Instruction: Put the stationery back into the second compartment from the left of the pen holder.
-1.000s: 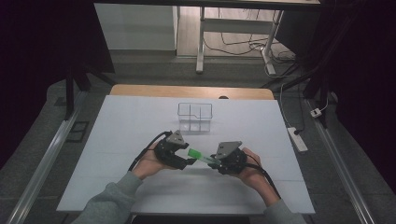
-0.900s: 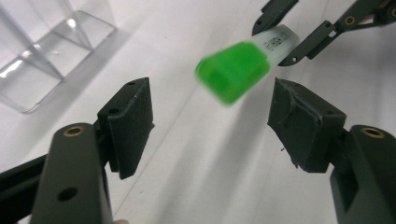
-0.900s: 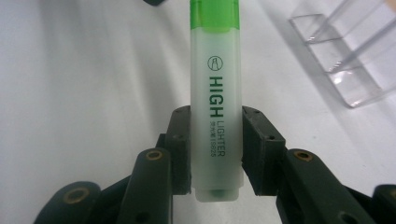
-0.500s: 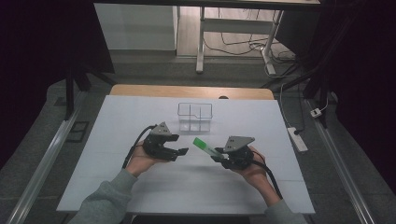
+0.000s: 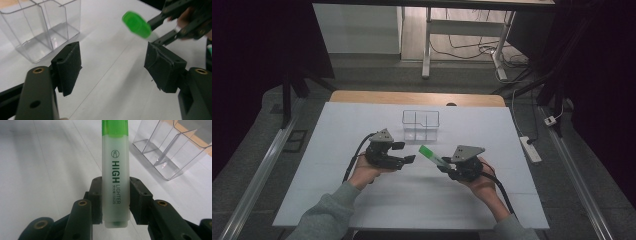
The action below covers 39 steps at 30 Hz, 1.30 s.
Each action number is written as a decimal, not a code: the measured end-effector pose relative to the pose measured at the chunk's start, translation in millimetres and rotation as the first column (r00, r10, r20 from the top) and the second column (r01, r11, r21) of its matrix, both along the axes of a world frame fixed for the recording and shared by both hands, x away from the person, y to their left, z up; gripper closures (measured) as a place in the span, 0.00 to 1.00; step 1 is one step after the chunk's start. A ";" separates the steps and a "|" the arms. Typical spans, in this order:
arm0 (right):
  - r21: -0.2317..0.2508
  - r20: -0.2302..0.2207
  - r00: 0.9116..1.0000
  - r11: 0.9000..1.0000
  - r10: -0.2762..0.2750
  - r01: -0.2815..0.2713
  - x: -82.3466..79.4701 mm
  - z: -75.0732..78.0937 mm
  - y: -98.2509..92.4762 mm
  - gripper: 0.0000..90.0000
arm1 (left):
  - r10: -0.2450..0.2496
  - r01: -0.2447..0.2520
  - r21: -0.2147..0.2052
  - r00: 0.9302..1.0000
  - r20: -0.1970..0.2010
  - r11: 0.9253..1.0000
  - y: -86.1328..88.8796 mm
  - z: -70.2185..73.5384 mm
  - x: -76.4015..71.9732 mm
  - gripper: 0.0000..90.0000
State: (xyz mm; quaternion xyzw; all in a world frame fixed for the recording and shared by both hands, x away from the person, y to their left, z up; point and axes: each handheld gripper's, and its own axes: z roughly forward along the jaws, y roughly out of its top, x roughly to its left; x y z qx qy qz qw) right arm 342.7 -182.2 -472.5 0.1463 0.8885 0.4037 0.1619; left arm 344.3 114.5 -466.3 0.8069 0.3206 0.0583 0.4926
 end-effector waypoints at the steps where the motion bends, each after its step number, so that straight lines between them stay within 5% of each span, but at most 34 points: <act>1: -0.001 0.001 1.000 1.000 -0.001 0.001 -0.4 -0.7 1.1 0.73 | 0.001 -0.001 -0.010 1.000 -0.002 1.000 -1.2 0.1 0.1 0.33; 19: -0.017 0.081 0.996 1.000 0.025 -0.023 -8.9 -9.5 15.8 0.73 | -0.051 0.049 -0.037 0.998 -0.044 0.998 -26.9 -8.8 2.9 0.37; 27: -0.038 0.129 0.991 0.999 0.040 -0.036 -13.2 -11.5 20.7 0.73 | -0.082 0.081 -0.031 0.995 -0.062 0.996 -33.1 -11.7 3.6 0.56; 35: -0.057 0.144 0.989 0.998 0.038 -0.030 -13.2 -15.2 22.6 0.73 | -0.144 0.133 -0.105 0.985 -0.099 0.986 -31.1 -11.1 5.9 0.76; 39: -0.073 0.133 0.990 0.997 0.043 -0.034 -12.7 -17.6 23.8 0.72 | -0.156 0.149 -0.075 0.983 -0.098 0.986 -32.9 -10.4 4.9 0.78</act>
